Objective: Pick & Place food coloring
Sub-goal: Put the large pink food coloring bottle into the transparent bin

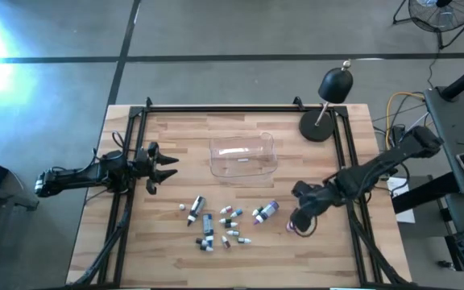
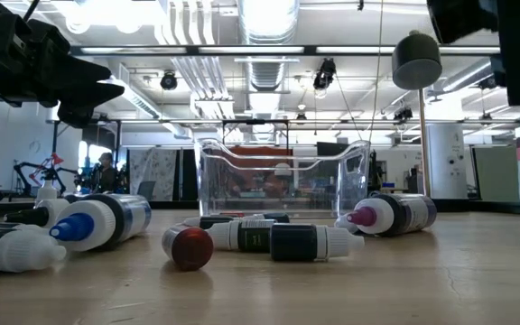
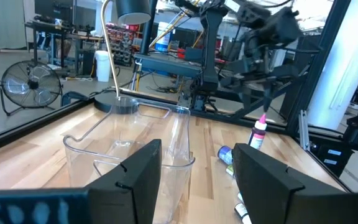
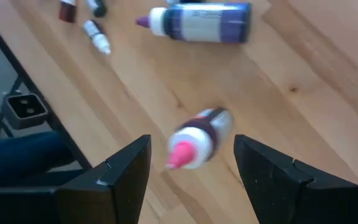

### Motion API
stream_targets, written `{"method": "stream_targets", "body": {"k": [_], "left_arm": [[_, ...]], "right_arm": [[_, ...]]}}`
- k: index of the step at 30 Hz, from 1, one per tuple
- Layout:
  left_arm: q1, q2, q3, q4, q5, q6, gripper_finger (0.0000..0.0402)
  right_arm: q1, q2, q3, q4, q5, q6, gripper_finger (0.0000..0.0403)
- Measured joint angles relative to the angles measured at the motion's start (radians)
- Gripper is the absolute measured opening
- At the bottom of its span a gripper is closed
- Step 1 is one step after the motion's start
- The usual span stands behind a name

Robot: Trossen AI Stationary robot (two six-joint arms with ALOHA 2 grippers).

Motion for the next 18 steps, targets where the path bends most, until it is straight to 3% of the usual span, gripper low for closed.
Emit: {"method": "stream_targets", "body": {"k": [13,18], "left_arm": [[0.0,0.0,0.0,0.0,0.0,0.0,0.0172],[0.0,0.0,0.0,0.0,0.0,0.0,0.0172]], "right_arm": [[0.135,0.226,0.364,-0.458,0.244,0.015,0.0224],[0.195,0.321,0.434,-0.552,0.266,-0.051,0.0224]]}}
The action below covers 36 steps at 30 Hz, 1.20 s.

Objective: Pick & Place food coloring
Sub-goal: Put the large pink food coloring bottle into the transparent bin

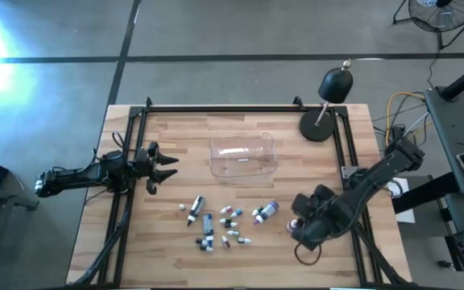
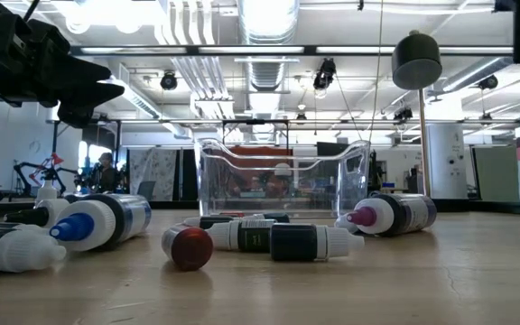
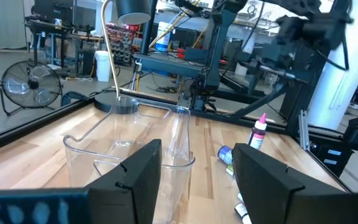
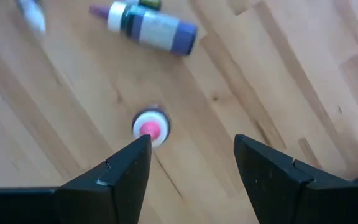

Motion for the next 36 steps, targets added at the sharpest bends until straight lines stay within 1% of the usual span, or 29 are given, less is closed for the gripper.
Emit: {"method": "stream_targets", "body": {"k": [5,6,7,9,11,13,20,22,27,32,36], "left_arm": [[0.0,0.0,0.0,0.0,0.0,0.0,0.0172],[0.0,0.0,0.0,0.0,0.0,0.0,0.0172],[0.0,0.0,0.0,0.0,0.0,0.0,0.0172],[0.0,0.0,0.0,0.0,0.0,0.0,0.0172],[0.0,0.0,0.0,0.0,0.0,0.0,0.0172],[0.0,0.0,0.0,0.0,0.0,0.0,0.0172],[0.0,0.0,0.0,0.0,0.0,0.0,0.0172],[0.0,0.0,0.0,0.0,0.0,0.0,0.0172],[0.0,0.0,0.0,0.0,0.0,0.0,0.0172],[0.0,0.0,0.0,0.0,0.0,0.0,0.0172],[0.0,0.0,0.0,0.0,0.0,0.0,0.0172]], "right_arm": [[0.029,0.101,-0.002,-0.013,-0.091,-0.121,0.0224],[0.027,0.118,0.004,-0.021,-0.127,-0.116,0.0224],[0.026,0.132,0.011,-0.022,-0.136,-0.094,0.0223],[0.035,0.139,0.028,-0.014,-0.106,-0.049,0.0223],[0.063,0.133,0.038,-0.014,-0.041,-0.011,0.0224],[0.093,0.124,0.035,-0.015,0.001,0.028,0.0224],[0.165,0.092,-0.022,-0.008,0.012,0.144,0.0224],[0.168,0.09,-0.024,0.012,0.031,0.137,0.0224],[0.161,0.088,-0.044,0.114,0.066,0.008,0.0224],[0.157,0.088,-0.073,0.122,0.067,0.006,0.0224],[0.156,0.088,-0.093,0.143,0.097,-0.007,0.0224]]}}
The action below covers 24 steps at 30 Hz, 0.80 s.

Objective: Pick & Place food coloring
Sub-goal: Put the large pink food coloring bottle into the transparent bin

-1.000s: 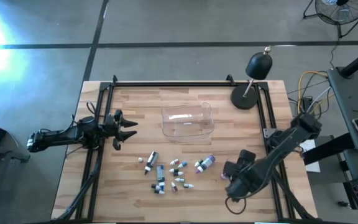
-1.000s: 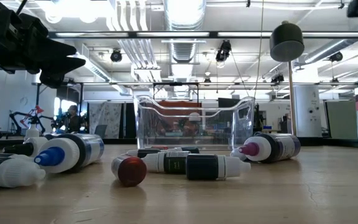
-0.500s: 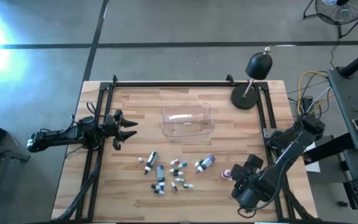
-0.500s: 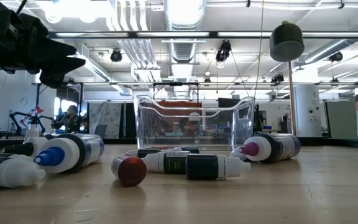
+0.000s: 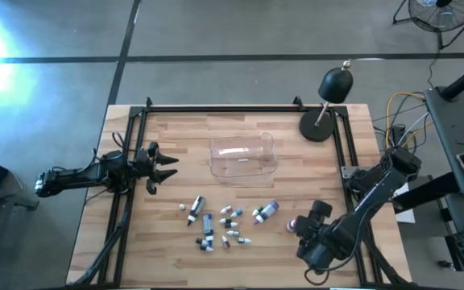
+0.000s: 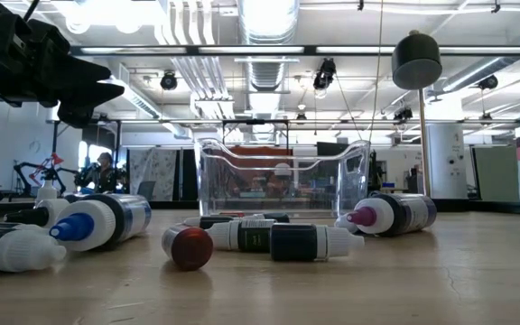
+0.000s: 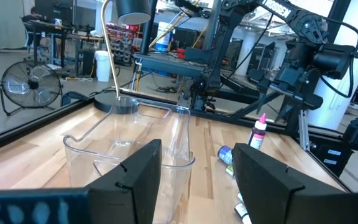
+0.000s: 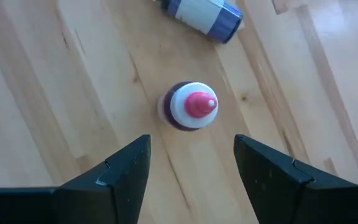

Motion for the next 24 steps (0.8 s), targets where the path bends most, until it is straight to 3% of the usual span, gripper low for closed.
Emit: {"method": "stream_targets", "body": {"k": [12,24], "left_arm": [[0.0,0.0,0.0,0.0,0.0,0.0,0.0172],[0.0,0.0,0.0,0.0,0.0,0.0,0.0172]], "right_arm": [[-0.031,-0.001,-0.062,0.101,0.035,-0.115,0.0224],[-0.053,-0.018,-0.083,0.145,0.041,-0.118,0.0223]]}}
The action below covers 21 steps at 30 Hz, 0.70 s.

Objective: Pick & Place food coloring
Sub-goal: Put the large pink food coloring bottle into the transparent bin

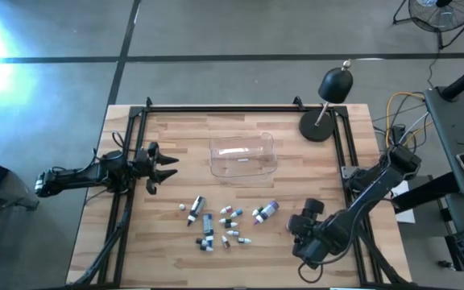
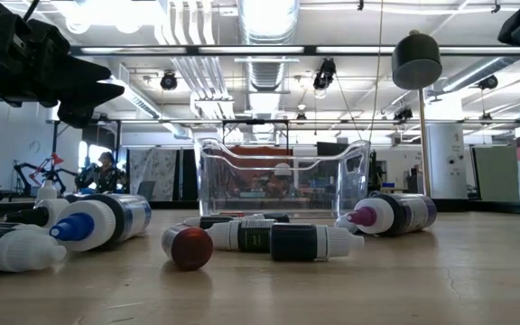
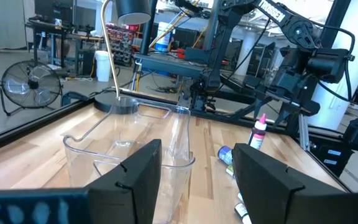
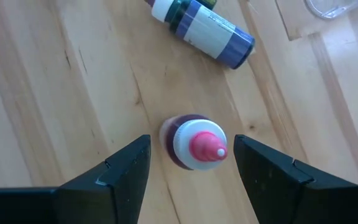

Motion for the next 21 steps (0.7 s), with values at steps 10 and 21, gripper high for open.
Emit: {"method": "stream_targets", "body": {"k": [10,21], "left_arm": [[0.0,0.0,0.0,0.0,0.0,0.0,0.0172],[0.0,0.0,0.0,0.0,0.0,0.0,0.0172]], "right_arm": [[-0.026,0.0,-0.008,0.014,-0.006,-0.01,0.0176],[-0.03,-0.004,-0.014,0.015,-0.053,-0.022,0.0122]]}}
